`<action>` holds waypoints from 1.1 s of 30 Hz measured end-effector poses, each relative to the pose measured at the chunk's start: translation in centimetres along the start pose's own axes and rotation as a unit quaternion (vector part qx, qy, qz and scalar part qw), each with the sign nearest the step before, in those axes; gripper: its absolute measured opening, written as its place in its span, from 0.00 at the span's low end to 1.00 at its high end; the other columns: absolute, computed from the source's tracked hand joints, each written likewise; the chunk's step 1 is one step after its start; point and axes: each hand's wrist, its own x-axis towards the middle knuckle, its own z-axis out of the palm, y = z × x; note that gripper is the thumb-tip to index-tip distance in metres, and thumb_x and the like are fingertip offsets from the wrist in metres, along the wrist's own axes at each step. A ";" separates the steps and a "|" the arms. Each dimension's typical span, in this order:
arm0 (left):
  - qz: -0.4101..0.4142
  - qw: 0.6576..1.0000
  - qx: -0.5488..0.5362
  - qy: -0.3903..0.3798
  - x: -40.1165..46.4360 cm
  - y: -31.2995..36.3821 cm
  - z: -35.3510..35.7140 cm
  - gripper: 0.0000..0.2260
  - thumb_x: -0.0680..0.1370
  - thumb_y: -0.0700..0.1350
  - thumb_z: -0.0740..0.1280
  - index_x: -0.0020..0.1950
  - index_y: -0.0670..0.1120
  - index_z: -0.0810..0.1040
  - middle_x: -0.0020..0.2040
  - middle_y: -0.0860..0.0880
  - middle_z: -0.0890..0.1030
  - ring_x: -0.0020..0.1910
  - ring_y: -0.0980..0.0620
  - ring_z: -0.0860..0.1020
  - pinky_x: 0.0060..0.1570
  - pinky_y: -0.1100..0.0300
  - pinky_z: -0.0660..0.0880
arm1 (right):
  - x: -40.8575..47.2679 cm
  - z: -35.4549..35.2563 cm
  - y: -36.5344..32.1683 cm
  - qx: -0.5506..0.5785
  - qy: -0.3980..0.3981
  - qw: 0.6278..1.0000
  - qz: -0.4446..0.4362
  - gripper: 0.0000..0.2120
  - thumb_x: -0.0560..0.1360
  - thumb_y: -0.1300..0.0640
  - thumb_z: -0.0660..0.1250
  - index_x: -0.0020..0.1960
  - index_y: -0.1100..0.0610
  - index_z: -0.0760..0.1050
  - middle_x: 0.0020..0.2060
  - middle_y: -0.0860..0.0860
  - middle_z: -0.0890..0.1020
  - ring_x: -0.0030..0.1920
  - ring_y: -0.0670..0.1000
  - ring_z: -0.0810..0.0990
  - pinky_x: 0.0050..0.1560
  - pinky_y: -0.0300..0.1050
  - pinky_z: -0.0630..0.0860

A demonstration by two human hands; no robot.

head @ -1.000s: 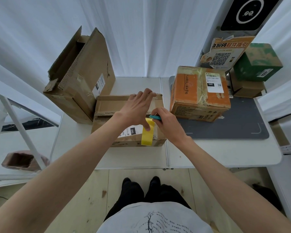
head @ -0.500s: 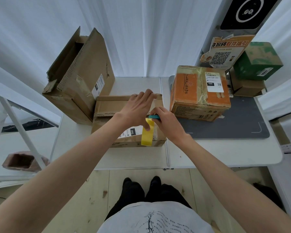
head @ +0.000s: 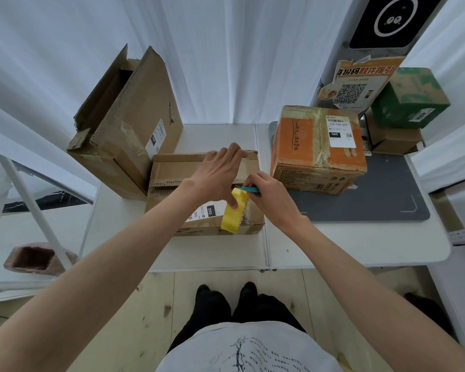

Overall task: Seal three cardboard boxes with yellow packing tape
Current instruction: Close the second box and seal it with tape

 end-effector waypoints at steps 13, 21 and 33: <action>0.023 1.000 -0.019 -0.007 1.7 2.2 0.1 0.58 0.58 0.68 0.80 0.77 0.42 0.58 0.66 0.47 0.64 0.66 0.47 0.67 0.69 0.50 0.65 | -2.6 -0.4 2.4 0.001 0.041 0.999 0.024 0.09 0.76 0.64 0.73 0.51 0.58 0.75 0.47 0.50 0.77 0.44 0.48 0.77 0.46 0.39 0.76; 0.021 0.999 -0.038 -0.022 2.3 2.3 0.0 0.58 0.57 0.67 0.81 0.77 0.43 0.58 0.66 0.47 0.63 0.66 0.47 0.67 0.70 0.50 0.65 | -3.5 -0.2 3.5 0.030 0.065 0.997 0.014 0.08 0.76 0.65 0.73 0.50 0.59 0.74 0.46 0.45 0.73 0.43 0.43 0.74 0.44 0.27 0.69; -0.002 0.998 -0.045 -0.042 1.9 0.8 -0.2 0.62 0.55 0.67 0.82 0.78 0.43 0.56 0.65 0.47 0.62 0.63 0.47 0.68 0.70 0.51 0.65 | -5.6 2.9 7.8 0.211 0.137 0.930 0.269 0.08 0.78 0.66 0.68 0.57 0.59 0.77 0.49 0.52 0.80 0.48 0.47 0.79 0.48 0.38 0.76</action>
